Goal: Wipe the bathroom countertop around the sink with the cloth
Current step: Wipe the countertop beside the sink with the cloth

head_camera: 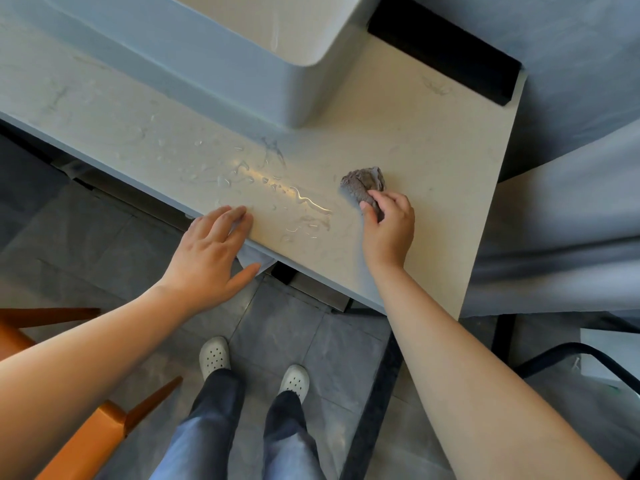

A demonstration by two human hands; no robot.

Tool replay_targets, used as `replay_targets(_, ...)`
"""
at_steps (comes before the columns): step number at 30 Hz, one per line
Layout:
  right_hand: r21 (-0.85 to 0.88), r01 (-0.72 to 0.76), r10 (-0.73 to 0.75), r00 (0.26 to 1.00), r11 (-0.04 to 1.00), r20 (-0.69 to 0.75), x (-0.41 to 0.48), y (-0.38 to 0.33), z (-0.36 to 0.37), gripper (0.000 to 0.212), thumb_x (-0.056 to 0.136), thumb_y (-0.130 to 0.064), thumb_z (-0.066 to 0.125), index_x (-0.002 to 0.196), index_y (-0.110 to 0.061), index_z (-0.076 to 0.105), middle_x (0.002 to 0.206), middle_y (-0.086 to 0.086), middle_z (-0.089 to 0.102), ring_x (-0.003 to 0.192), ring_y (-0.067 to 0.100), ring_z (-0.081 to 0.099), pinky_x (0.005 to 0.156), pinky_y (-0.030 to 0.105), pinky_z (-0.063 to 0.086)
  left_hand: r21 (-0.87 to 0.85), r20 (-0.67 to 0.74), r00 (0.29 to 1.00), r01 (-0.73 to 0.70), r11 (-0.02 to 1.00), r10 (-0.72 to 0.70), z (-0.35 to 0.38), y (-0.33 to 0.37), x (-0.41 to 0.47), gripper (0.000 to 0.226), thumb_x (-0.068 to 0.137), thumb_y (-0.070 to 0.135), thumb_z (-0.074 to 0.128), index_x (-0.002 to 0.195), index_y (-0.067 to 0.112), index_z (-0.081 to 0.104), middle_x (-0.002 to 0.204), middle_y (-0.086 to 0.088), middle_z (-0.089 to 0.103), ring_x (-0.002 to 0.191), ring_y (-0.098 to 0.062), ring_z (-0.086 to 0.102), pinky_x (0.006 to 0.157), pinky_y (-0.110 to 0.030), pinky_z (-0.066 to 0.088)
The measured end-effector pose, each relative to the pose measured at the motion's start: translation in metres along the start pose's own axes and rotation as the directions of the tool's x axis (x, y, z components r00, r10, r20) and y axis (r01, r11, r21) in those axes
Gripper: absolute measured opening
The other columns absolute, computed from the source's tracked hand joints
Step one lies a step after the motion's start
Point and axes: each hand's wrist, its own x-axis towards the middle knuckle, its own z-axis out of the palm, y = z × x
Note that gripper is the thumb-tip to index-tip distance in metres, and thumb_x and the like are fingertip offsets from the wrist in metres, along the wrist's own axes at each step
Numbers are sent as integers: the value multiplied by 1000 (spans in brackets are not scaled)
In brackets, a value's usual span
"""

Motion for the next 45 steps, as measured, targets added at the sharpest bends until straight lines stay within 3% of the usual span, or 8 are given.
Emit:
replay_targets(5,10,71,-71,997,997,39,-38,-11,4,24,83,-15,67,108,-15,71,107,0,62,98,15,52,79,14,34,5,8,1000,-16,1000,16,-1,-4,0,76,84,58,38,141,7,40,144,-12,40,134,-32,33,108,-50,30)
replay_targets(12,46,144,-148,981,989,125,-96,-25,4,22,84,-18,68,106,-15,71,105,-2,62,95,14,52,78,23,45,19,29,999,-46,999,45,-3,-9,1,78,84,60,34,142,8,39,144,-11,40,133,-32,34,108,-50,30)
replay_targets(15,132,92,-121,964,987,236,-105,-32,-5,22,84,-18,68,106,-16,71,104,-5,61,97,11,56,79,27,51,20,34,997,-64,998,63,-5,-13,2,78,83,61,34,142,10,40,144,-10,40,132,-31,35,107,-50,31)
replay_targets(17,218,1,-63,958,976,281,-101,-38,-16,22,83,-15,69,106,-15,71,102,-6,61,94,0,57,80,15,48,21,33,997,-73,997,72,-6,-16,2,78,83,62,35,142,12,40,144,-9,40,132,-30,34,107,-49,31)
replay_targets(20,265,-31,-18,983,964,181,-74,-47,-28,23,82,-12,70,106,-12,71,101,-2,61,89,-7,55,79,4,40,23,32,996,-84,996,83,-5,-17,2,77,83,62,35,142,12,40,144,-9,40,131,-30,34,107,-48,30)
replay_targets(25,179,-25,26,1000,984,-5,9,-46,-13,25,83,-14,66,108,-8,70,104,7,63,90,10,57,79,9,40,14,24,996,-83,996,82,-1,-17,2,77,83,61,37,142,11,40,145,-9,40,132,-31,35,107,-49,30)
replay_targets(31,31,-2,0,998,1000,56,32,-40,32,25,82,-14,66,106,-10,71,107,8,63,98,24,59,78,18,37,1,23,995,-94,996,94,0,-21,2,78,83,62,35,143,13,38,147,-7,38,134,-29,33,108,-47,29)
replay_targets(45,33,181,-184,973,983,141,-73,-69,48,23,85,-15,67,107,-13,71,106,0,62,98,16,53,80,25,46,-88,-101,993,48,995,-56,-22,-68,19,75,87,56,34,139,3,41,143,-14,40,132,-33,32,110,-48,26)
